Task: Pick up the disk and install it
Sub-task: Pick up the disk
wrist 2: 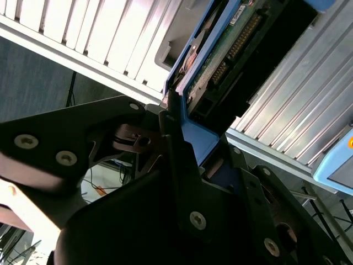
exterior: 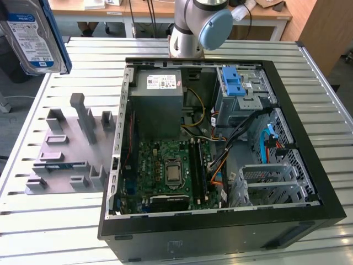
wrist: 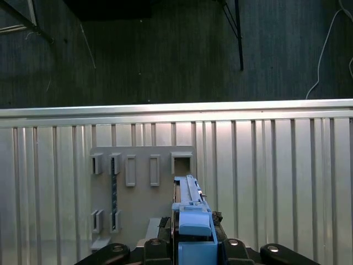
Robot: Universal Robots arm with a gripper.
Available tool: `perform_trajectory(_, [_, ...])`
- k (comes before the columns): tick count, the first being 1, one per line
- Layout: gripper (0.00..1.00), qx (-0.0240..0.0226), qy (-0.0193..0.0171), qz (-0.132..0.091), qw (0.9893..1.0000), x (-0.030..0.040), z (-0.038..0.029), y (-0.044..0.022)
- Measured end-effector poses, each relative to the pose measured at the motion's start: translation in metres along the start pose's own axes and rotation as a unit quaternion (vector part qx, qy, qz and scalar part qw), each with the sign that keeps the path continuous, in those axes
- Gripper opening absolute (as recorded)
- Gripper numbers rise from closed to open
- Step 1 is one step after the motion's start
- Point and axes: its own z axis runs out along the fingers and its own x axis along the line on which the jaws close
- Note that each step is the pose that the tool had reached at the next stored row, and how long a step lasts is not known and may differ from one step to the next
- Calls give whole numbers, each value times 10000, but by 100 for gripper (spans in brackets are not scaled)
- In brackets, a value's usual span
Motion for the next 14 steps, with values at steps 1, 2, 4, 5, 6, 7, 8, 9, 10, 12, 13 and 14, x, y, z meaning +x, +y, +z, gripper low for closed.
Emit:
perform_trajectory(1, [36, 0, 0, 0, 10000, 0, -12, 0])
perform_trajectory(2, [36, 0, 0, 0, 10000, 0, -28, 0])
perform_trajectory(4, [36, 0, 0, 0, 10000, 0, -58, -1])
perform_trajectory(5, [36, 0, 0, 0, 10000, 0, -71, -1])
perform_trajectory(6, [36, 0, 0, 0, 10000, 0, -81, -1])
perform_trajectory(7, [36, 0, 0, 0, 10000, -1, -92, -1])
perform_trajectory(8, [36, 0, 0, 0, 10000, -1, -105, -1])
perform_trajectory(9, [36, 0, 0, 0, 10000, -1, -117, -1])
perform_trajectory(10, [36, 0, 0, 0, 10000, -1, -128, -1])
perform_trajectory(12, [36, 0, 0, 0, 10000, -1, -147, -2])
perform_trajectory(13, [36, 0, 0, 0, 10000, -1, -153, -2])
perform_trajectory(14, [36, 0, 0, 0, 10000, -1, -153, -2])
